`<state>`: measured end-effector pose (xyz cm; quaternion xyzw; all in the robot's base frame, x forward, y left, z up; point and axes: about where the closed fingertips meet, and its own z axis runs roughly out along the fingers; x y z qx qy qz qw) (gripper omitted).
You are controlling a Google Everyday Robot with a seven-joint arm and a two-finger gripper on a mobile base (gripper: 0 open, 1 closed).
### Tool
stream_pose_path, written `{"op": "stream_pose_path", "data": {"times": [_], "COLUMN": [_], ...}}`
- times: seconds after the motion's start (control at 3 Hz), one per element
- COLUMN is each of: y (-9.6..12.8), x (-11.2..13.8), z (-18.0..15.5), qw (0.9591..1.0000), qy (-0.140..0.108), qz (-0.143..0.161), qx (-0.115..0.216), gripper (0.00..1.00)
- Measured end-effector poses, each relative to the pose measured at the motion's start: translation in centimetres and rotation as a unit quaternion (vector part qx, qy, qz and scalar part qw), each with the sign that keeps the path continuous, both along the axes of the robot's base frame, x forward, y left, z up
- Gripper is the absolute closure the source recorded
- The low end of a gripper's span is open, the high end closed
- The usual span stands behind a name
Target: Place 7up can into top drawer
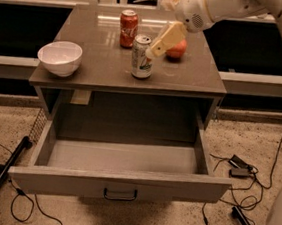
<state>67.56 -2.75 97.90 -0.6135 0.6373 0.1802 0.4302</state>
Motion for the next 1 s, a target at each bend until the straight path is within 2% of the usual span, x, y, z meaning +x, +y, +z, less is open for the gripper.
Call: {"op": "stream_pose_path", "data": {"times": [0.33, 1.0], "y": [1.5, 2.6], "x": [2.0, 4.8], "z": [-2.5, -6.1], "qw": [0.9997, 0.9962], "qy": [0.019, 0.059], "qz": [0.006, 0.006], "qx": [0.014, 0.064], "gripper": [0.00, 0.00]}}
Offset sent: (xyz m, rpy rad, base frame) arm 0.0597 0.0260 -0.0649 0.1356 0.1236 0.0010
